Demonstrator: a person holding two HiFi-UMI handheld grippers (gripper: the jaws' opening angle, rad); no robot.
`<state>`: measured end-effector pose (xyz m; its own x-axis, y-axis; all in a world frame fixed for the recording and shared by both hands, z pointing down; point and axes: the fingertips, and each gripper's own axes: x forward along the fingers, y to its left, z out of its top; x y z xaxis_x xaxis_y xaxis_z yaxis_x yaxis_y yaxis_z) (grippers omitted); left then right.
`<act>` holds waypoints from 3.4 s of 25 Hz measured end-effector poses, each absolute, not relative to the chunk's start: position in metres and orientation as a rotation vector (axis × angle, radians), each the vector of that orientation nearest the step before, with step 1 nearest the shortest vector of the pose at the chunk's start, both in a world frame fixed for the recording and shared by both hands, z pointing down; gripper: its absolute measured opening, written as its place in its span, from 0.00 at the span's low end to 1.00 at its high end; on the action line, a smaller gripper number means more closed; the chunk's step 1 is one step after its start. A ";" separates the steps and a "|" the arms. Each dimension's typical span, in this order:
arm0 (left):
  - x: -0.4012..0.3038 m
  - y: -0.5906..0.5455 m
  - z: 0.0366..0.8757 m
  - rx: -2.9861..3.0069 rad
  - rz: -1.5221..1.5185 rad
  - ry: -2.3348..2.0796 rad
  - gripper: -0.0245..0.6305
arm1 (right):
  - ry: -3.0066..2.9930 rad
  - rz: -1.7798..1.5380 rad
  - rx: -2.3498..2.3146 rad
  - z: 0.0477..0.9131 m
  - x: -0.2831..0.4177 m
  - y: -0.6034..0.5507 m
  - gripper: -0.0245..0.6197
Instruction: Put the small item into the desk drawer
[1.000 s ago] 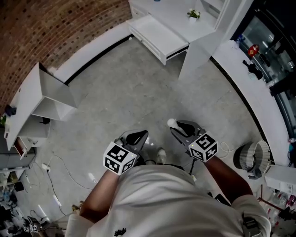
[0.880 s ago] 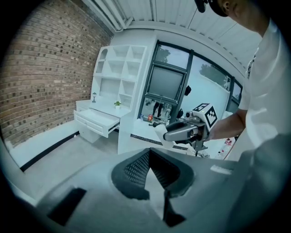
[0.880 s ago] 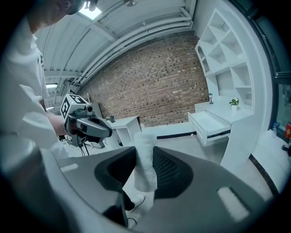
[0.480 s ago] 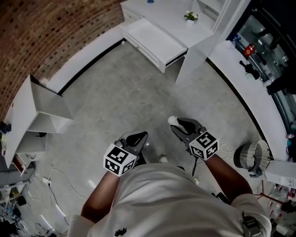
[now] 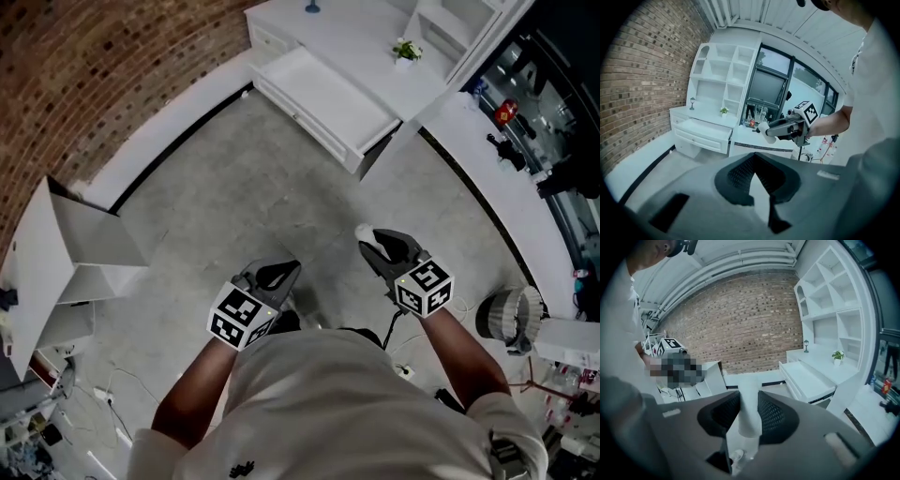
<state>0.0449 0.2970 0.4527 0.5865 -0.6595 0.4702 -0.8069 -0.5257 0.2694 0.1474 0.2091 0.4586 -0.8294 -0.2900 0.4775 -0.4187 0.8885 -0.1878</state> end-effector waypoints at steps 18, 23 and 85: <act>-0.049 0.212 0.458 2.348 0.355 -1.181 0.05 | -2.598 0.331 0.527 0.455 0.040 0.092 0.24; -0.068 0.154 0.457 2.322 0.373 -1.207 0.05 | -2.592 0.356 0.502 0.469 0.024 0.025 0.24; -0.256 -0.239 0.535 2.278 0.522 -0.883 0.05 | -1.860 0.554 0.874 0.805 -0.059 -0.436 0.25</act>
